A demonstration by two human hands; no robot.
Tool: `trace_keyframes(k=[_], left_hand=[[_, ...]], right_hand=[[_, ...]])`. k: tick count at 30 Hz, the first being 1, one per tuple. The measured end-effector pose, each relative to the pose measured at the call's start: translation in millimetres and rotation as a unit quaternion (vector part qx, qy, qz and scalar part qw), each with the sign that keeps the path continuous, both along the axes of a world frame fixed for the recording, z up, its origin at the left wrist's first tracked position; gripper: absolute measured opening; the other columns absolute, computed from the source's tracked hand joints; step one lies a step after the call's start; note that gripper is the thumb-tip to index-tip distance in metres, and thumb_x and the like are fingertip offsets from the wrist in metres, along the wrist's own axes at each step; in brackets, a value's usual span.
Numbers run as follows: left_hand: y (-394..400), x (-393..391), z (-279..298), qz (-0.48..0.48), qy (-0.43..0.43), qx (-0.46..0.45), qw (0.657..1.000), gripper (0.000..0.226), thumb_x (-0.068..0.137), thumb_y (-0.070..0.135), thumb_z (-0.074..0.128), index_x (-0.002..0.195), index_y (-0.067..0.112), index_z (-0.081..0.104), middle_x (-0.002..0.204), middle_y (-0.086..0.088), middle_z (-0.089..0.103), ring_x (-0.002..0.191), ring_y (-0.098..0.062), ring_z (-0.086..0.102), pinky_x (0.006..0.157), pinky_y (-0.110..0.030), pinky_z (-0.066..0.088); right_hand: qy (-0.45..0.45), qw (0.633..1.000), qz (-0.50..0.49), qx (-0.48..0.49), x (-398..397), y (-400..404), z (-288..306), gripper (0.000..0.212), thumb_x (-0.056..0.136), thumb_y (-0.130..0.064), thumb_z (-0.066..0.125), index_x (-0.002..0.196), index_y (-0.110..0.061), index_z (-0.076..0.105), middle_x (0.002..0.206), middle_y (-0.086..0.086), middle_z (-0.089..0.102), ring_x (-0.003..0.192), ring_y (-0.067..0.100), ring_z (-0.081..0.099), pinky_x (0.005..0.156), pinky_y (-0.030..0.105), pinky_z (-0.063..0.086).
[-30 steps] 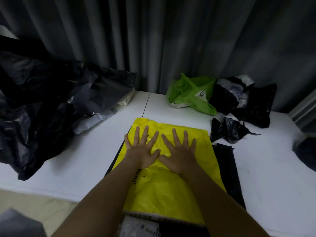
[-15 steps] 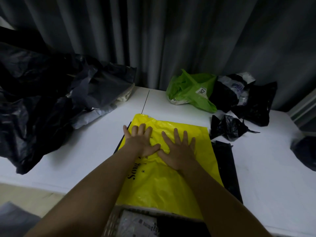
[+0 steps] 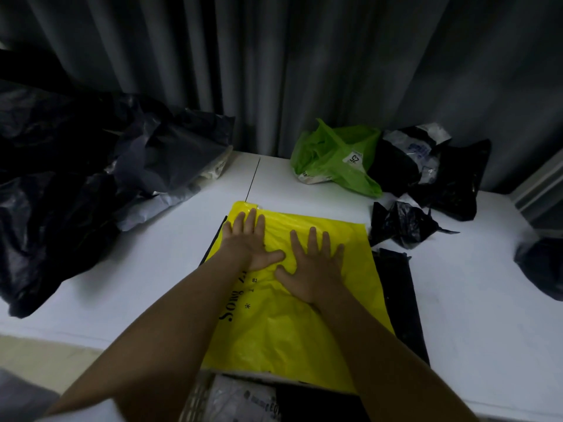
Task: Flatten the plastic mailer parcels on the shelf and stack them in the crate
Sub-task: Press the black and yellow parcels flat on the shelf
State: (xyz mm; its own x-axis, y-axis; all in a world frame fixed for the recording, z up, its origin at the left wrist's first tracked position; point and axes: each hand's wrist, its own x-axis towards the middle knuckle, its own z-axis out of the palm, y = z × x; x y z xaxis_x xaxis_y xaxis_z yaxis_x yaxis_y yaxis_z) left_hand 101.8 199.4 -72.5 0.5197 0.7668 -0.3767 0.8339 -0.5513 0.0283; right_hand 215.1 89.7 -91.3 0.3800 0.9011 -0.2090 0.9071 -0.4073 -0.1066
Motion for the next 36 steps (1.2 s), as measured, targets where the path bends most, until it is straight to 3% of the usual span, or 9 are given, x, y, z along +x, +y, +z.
trace_keyframes(k=[4,8,14,18,22,24,27,32,36], left_hand=[[-0.4,-1.8,8.6,0.008,-0.008,-0.025,1.0,0.101,0.084,0.074,0.036,0.151,0.02,-0.016,0.156,-0.009,-0.025,0.146,-0.029,-0.017,0.116,-0.052,0.001],[-19.2,-19.6,13.1,-0.031,0.013,-0.053,0.998,0.079,0.091,0.069,0.025,0.15,0.034,-0.014,0.155,-0.002,-0.028,0.144,-0.03,-0.023,0.115,-0.058,-0.004],[-78.3,-41.9,5.9,-0.014,-0.018,-0.067,0.997,0.067,0.096,0.06,0.012,0.151,0.031,-0.013,0.156,-0.003,-0.026,0.143,-0.031,-0.024,0.114,-0.057,-0.01],[-100.6,-54.5,-20.6,-0.018,-0.102,0.042,0.994,0.093,0.065,0.075,-0.03,0.149,0.036,-0.016,0.156,0.0,-0.027,0.142,-0.03,-0.026,0.111,-0.06,-0.012],[-103.1,-56.7,-30.5,-0.012,-0.124,0.078,0.989,0.104,0.052,0.072,-0.044,0.147,0.039,-0.018,0.157,0.0,-0.025,0.143,-0.03,-0.025,0.11,-0.06,-0.013],[-102.2,-57.1,-31.7,-0.013,-0.13,0.087,0.988,0.1,0.053,0.073,-0.043,0.146,0.042,-0.021,0.157,0.0,-0.025,0.143,-0.03,-0.026,0.109,-0.061,-0.013],[-100.4,-57.9,-34.8,-0.013,-0.147,0.093,0.985,0.089,0.061,0.075,-0.034,0.144,0.046,-0.021,0.157,0.0,-0.025,0.143,-0.03,-0.026,0.109,-0.062,-0.012],[-100.3,-58.2,-38.0,-0.015,-0.135,0.093,0.986,0.083,0.066,0.076,-0.026,0.144,0.049,-0.02,0.157,-0.001,-0.025,0.142,-0.03,-0.027,0.108,-0.064,-0.012],[-101.4,-58.1,-37.0,-0.011,-0.131,0.092,0.987,0.078,0.072,0.073,-0.016,0.145,0.048,-0.017,0.157,-0.001,-0.023,0.143,-0.03,-0.025,0.109,-0.063,-0.011]], right_hand=[[0.012,1.0,-0.015,0.01,0.0,0.2,0.1,0.092,0.086,-0.071,0.033,0.153,-0.022,-0.006,0.159,0.013,-0.017,0.145,0.033,-0.018,0.114,0.057,-0.011],[0.021,1.0,-0.021,0.009,-0.7,-0.1,1.1,0.092,0.086,-0.074,0.03,0.153,-0.023,-0.006,0.159,0.01,-0.018,0.145,0.032,-0.02,0.114,0.057,-0.013],[0.045,0.998,-0.006,-0.033,6.0,0.5,12.9,0.08,0.092,-0.06,0.034,0.153,-0.027,-0.006,0.159,0.007,-0.02,0.145,0.029,-0.021,0.114,0.056,-0.012],[0.059,0.995,0.004,-0.081,3.2,-4.4,30.1,0.074,0.093,-0.066,0.029,0.152,-0.035,-0.002,0.16,0.001,-0.017,0.145,0.033,-0.018,0.113,0.059,-0.011],[0.064,0.986,0.029,-0.148,-18.2,-39.5,45.9,0.074,0.085,-0.079,0.019,0.148,-0.048,-0.005,0.157,-0.004,-0.024,0.142,0.04,-0.022,0.108,0.067,-0.011],[0.041,0.988,0.045,-0.142,-29.7,-67.0,40.8,0.078,0.079,-0.084,0.014,0.147,-0.051,-0.007,0.154,-0.006,-0.031,0.14,0.042,-0.026,0.105,0.069,-0.012],[0.018,0.997,0.046,-0.056,-37.5,-93.9,22.6,0.084,0.068,-0.086,0.003,0.145,-0.054,-0.011,0.153,-0.007,-0.035,0.139,0.039,-0.031,0.107,0.068,-0.014],[-0.006,0.998,0.037,0.058,-38.1,-103.0,-6.3,0.085,0.066,-0.086,-0.009,0.145,-0.055,-0.006,0.156,-0.007,-0.028,0.141,0.037,-0.028,0.108,0.066,-0.014],[-0.01,0.996,0.029,0.089,-38.9,-105.2,-12.5,0.083,0.069,-0.086,-0.01,0.145,-0.055,-0.004,0.157,-0.008,-0.024,0.142,0.036,-0.025,0.108,0.065,-0.015]])
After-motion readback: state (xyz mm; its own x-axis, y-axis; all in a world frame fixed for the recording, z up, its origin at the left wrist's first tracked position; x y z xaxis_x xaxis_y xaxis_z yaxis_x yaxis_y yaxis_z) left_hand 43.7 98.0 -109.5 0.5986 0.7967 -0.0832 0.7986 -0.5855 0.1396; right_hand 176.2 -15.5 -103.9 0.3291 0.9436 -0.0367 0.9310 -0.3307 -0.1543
